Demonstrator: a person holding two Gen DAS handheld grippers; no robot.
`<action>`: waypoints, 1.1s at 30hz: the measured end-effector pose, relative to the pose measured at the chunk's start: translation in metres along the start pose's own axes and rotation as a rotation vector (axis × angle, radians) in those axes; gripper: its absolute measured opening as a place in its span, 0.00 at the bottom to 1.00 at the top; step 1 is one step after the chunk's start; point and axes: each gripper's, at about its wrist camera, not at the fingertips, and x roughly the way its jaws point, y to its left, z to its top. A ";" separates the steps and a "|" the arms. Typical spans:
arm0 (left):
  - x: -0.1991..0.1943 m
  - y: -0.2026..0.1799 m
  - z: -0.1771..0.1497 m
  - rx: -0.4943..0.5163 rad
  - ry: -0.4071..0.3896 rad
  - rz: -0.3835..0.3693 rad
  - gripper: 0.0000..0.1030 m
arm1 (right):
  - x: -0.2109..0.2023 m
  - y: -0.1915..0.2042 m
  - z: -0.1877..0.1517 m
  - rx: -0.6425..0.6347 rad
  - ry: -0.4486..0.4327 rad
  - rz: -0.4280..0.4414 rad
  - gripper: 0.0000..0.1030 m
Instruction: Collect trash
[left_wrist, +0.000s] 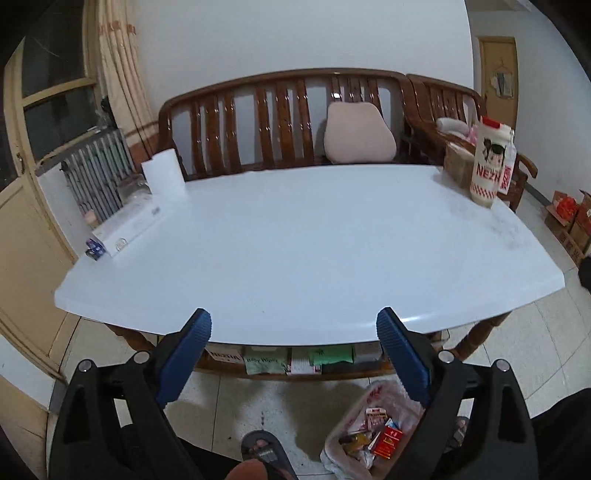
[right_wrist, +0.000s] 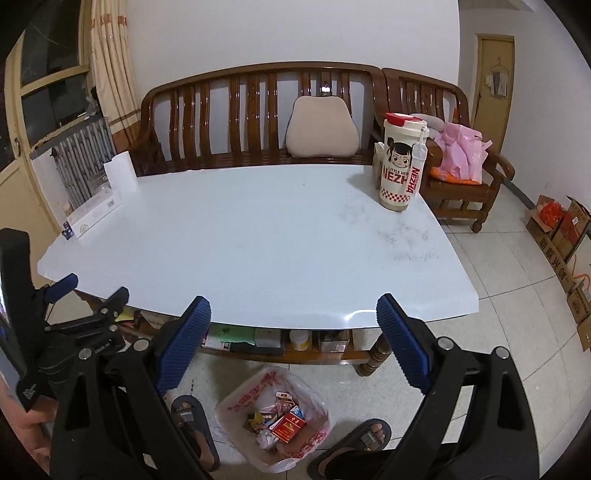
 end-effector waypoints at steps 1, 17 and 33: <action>-0.002 0.002 0.000 -0.005 -0.004 0.003 0.86 | 0.000 0.001 0.000 0.001 0.001 0.004 0.86; -0.008 0.011 0.000 -0.040 -0.011 0.013 0.86 | -0.002 0.001 -0.001 0.005 0.008 0.007 0.86; -0.012 0.007 0.000 -0.036 -0.021 0.008 0.86 | -0.002 0.006 -0.003 0.008 0.005 0.015 0.87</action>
